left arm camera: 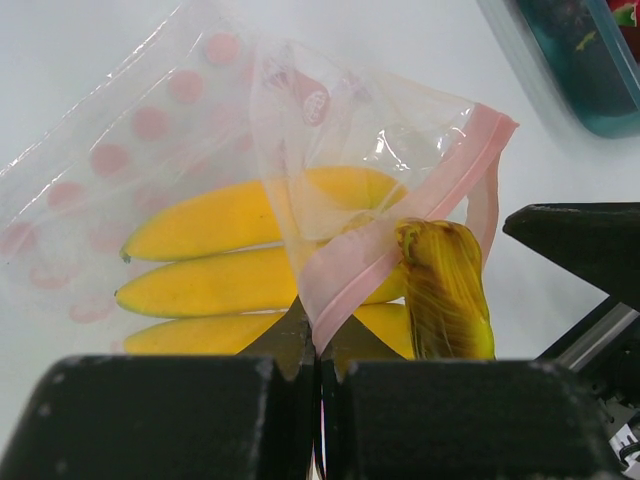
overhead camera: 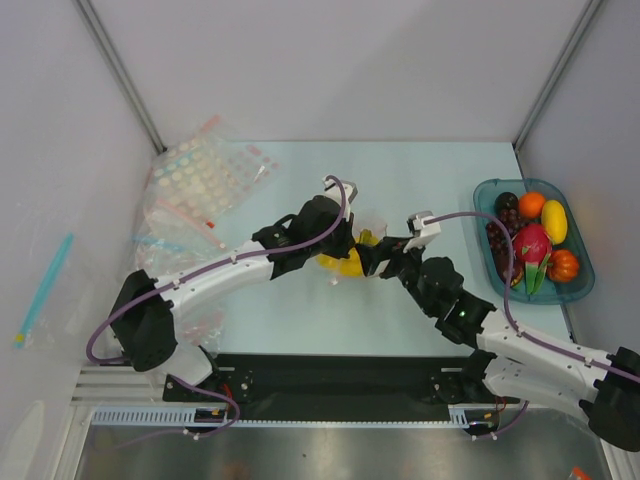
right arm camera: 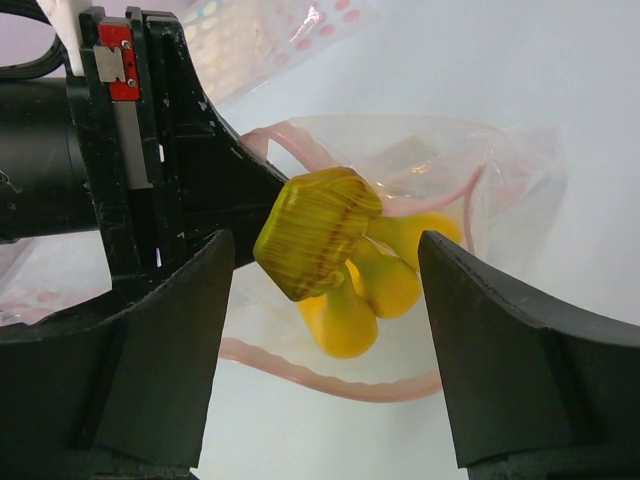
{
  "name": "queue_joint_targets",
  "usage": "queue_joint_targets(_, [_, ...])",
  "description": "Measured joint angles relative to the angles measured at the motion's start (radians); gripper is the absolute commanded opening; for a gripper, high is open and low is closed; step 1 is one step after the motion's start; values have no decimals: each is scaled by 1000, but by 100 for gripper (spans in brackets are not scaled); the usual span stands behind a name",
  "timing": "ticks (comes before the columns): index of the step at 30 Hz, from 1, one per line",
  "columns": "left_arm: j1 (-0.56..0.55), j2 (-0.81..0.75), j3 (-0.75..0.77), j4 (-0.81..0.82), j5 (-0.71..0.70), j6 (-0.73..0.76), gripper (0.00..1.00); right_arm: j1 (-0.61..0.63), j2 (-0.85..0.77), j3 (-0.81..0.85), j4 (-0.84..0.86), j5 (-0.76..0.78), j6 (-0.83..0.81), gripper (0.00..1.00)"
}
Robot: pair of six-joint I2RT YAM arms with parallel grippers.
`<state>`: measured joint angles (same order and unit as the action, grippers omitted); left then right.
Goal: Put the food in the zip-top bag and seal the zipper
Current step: Place the fake fruit in the zipper food storage bag.
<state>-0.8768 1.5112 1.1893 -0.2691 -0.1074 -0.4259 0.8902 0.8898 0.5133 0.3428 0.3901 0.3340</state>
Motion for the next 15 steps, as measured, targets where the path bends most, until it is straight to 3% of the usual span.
queue_joint_targets(5, [-3, 0, 0, 3, 6, 0, 0, 5, 27, 19, 1, -7, -5, 75])
queue_joint_targets(11, [-5, 0, 0, 6, 6, 0, 0, 5, 34, 20, 1, -27, -16, 59])
queue_joint_targets(15, [-5, 0, 0, 6, 6, 0, 0, 5, 34, 20, 1, -72, -41, 44])
